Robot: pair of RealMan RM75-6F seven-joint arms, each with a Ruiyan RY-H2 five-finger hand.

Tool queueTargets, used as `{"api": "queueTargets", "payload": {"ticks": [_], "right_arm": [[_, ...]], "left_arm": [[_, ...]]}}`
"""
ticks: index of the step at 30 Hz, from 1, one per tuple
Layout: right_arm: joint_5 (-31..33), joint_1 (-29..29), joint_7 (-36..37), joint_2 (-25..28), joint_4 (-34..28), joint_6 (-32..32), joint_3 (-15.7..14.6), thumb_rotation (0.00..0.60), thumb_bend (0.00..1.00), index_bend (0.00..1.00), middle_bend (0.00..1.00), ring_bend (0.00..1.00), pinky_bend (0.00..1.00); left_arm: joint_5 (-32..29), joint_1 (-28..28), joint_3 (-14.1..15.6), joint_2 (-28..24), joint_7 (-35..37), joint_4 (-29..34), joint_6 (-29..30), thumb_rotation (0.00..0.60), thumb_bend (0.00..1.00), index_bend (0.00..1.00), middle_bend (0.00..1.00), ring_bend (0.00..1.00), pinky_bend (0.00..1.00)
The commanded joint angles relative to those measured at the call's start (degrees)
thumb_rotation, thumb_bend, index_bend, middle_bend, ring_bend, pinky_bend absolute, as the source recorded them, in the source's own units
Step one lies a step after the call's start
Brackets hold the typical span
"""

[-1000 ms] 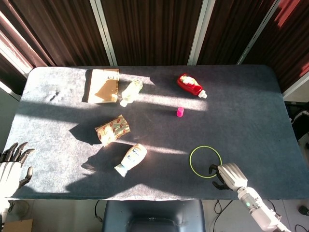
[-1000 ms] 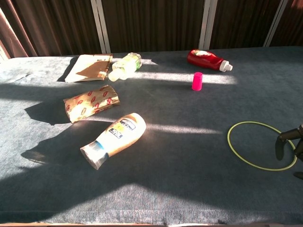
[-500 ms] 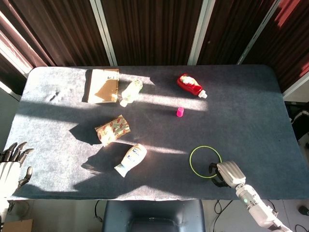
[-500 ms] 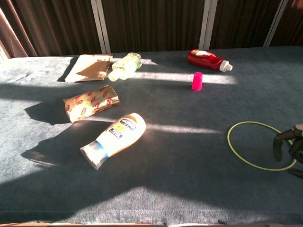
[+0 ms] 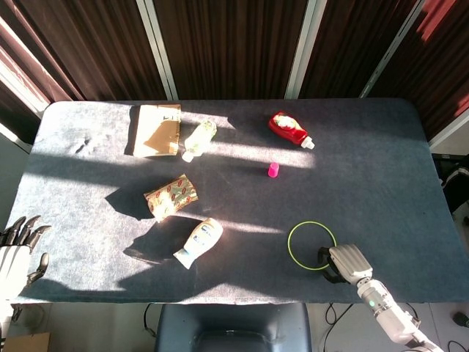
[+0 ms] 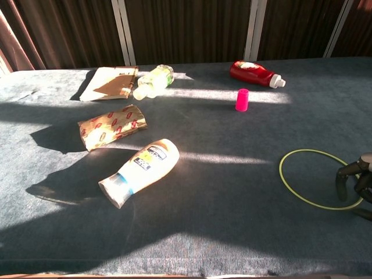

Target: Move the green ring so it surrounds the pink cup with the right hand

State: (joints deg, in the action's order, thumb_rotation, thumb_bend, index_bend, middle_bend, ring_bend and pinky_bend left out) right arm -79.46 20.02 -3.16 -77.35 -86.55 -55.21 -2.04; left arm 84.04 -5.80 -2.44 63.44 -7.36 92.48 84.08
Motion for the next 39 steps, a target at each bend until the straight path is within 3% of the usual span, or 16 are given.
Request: {"api": "queueTargets", "payload": {"ticks": [1, 17, 25, 39], "right_arm": [[0.1, 0.0, 0.0, -0.2, 0.2, -0.1, 0.0, 0.600, 0.44, 0.62, 0.94, 1.00, 1.00], [1.1, 0.1, -0.7, -0.8, 1.3, -0.4, 0.1, 0.600, 0.47, 0.67, 0.94, 1.00, 1.00], [1.8, -0.1, -1.5, -0.7, 1.4, -0.5, 0.1, 0.600, 0.70, 0.79, 0.95, 1.00, 1.00], [-0.8, -0.8, -0.4, 2.2, -2.7, -6.2, 1.8, 0.600, 0.73, 0.84, 0.95, 1.00, 1.00]], "left_arm": [[0.1, 0.0, 0.0, 0.0, 0.1, 0.0, 0.0, 0.600, 0.47, 0.24, 0.09, 0.01, 0.17], [0.1, 0.1, 0.0, 0.0, 0.2, 0.0, 0.1, 0.600, 0.47, 0.24, 0.09, 0.01, 0.17], [0.1, 0.1, 0.0, -0.1, 0.3, 0.0, 0.2, 0.600, 0.47, 0.24, 0.09, 0.01, 0.17], [0.1, 0.1, 0.0, 0.0, -0.1, 0.1, 0.0, 0.600, 0.47, 0.24, 0.09, 0.01, 0.17]]}}
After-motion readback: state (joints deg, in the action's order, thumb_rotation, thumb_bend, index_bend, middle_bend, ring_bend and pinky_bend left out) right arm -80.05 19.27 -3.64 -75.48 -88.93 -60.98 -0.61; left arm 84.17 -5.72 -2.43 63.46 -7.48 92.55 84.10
